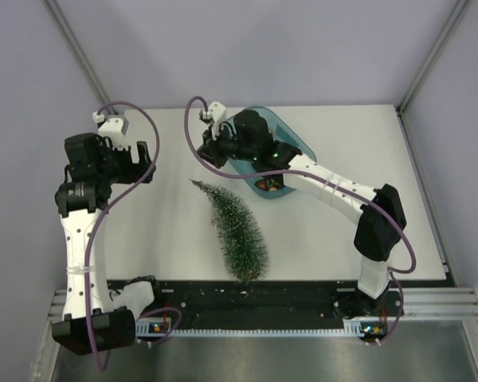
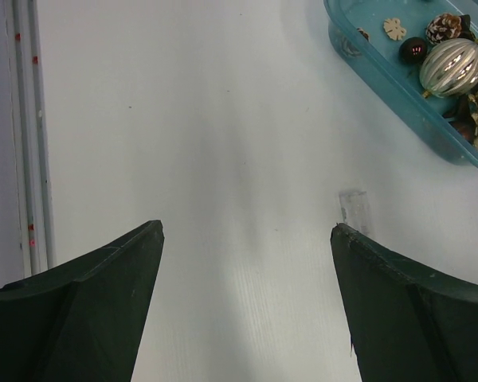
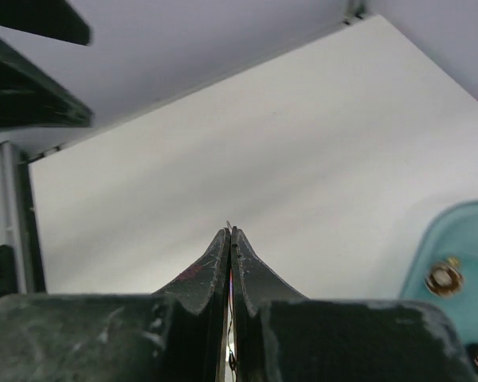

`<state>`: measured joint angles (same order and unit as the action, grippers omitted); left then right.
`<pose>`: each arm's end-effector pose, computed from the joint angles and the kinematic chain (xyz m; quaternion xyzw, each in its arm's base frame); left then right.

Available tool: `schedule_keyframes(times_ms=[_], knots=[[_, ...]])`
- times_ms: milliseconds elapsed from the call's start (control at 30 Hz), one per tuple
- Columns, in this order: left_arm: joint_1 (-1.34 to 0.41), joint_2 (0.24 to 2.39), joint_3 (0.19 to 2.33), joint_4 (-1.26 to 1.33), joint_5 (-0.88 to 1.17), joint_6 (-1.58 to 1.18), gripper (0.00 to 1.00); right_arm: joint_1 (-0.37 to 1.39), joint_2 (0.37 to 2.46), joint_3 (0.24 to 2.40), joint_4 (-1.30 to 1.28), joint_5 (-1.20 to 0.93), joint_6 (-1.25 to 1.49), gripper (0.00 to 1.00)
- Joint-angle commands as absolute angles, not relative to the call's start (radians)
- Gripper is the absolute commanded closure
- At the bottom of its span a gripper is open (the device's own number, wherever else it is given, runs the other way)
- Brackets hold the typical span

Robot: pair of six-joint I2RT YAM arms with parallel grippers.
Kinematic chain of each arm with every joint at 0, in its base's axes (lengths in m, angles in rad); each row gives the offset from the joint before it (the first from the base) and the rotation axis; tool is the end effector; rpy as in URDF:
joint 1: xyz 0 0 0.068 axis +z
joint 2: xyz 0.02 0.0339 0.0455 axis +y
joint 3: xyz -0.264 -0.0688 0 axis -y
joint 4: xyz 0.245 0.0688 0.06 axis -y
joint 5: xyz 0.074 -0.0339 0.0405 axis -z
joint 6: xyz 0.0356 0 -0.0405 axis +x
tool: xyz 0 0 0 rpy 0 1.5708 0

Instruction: Decorate the small christmas tree

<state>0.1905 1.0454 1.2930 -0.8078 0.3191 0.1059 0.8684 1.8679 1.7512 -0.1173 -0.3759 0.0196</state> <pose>0.2002 0.0272 0.4028 0.0403 0.8664 -0.0669 0.4932 0.2819 0.3533 0.3722 -0.4230 0.6549 0.3939 0.4868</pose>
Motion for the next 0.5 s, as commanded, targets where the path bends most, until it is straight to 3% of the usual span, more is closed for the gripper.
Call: schedule_keyframes(times_ms=[0,133,467], knots=[[0.198,1.005,1.301,-0.764,0.379,0.124,0.09,0.848,1.738,1.600,0.061,-0.065,0.054,1.00],[0.198,0.967,1.287,-0.746,0.477,0.147,0.11,0.813,1.649,1.462,0.109,0.107,0.071,1.00],[0.199,0.926,1.322,-0.727,0.791,0.144,0.15,0.779,1.344,1.148,0.164,0.297,0.074,1.00]])
